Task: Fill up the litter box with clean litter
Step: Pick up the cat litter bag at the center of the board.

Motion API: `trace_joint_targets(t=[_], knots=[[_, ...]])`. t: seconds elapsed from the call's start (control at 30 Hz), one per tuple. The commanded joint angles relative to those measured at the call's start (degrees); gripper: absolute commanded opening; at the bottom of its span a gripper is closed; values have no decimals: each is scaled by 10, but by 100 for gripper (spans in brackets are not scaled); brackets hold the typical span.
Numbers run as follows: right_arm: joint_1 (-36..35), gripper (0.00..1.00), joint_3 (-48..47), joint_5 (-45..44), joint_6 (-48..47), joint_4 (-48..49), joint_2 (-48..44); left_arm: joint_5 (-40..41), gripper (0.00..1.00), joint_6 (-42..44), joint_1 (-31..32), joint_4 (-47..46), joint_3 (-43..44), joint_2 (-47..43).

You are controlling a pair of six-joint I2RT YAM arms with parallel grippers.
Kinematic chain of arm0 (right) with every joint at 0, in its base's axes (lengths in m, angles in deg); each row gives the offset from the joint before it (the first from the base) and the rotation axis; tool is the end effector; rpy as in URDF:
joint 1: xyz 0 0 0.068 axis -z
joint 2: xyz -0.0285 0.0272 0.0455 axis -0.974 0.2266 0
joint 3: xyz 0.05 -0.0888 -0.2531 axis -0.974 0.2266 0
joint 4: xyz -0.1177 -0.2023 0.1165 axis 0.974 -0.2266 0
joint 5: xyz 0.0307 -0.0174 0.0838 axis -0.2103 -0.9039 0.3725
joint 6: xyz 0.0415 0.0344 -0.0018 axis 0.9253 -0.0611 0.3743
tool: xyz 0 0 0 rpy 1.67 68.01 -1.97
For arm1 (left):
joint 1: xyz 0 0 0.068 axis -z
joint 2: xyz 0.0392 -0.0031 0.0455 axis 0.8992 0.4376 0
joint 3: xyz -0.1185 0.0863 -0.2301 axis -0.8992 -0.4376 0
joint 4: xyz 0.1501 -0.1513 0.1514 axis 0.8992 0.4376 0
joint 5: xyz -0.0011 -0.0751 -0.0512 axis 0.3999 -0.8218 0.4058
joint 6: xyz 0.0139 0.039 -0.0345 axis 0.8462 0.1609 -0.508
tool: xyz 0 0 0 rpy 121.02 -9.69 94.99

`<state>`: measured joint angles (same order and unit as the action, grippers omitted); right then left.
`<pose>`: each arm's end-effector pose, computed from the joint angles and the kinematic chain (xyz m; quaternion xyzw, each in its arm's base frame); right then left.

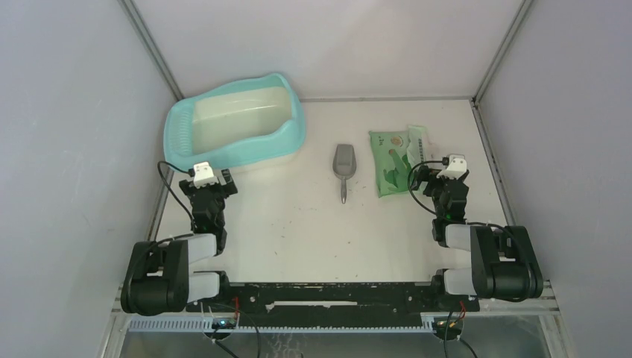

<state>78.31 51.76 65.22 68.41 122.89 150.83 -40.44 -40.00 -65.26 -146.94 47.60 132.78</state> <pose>0.2314 -0.0063 0.1556 0.0337 0.7740 0.0008 0.6323 0.2145 0.0142 0.1684 -0.1050 0.7246 0.1042 0.6731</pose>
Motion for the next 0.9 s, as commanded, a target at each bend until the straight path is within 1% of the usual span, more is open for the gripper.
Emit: trace_joint_targets(t=[0.0, 0.63, 0.67, 0.7, 0.73, 0.77, 0.8, 0.87], knots=[[1, 99, -17, 4, 1, 12, 2, -4, 100, -7, -4, -27, 10, 0], [-3, 99, -14, 4, -1, 15, 0, -4, 100, -7, -4, -27, 10, 0], [-4, 99, -15, -20, 4, 18, -1, -3, 100, -6, -4, -27, 10, 0], [-11, 99, -19, -68, 11, 1, -16, -3, 100, -6, -4, -27, 9, 0], [-34, 99, -21, -134, 17, -32, -43, -3, 100, -6, -4, -27, 9, -1], [-50, 99, -30, -185, 28, -84, -80, -1, 100, -6, -3, -29, 8, -2], [-54, 99, -43, -198, 40, -145, -116, 6, 100, -8, -3, -21, 12, -7], [-52, 99, -67, -195, 56, -235, -187, 13, 100, -9, -1, 14, 17, -34]])
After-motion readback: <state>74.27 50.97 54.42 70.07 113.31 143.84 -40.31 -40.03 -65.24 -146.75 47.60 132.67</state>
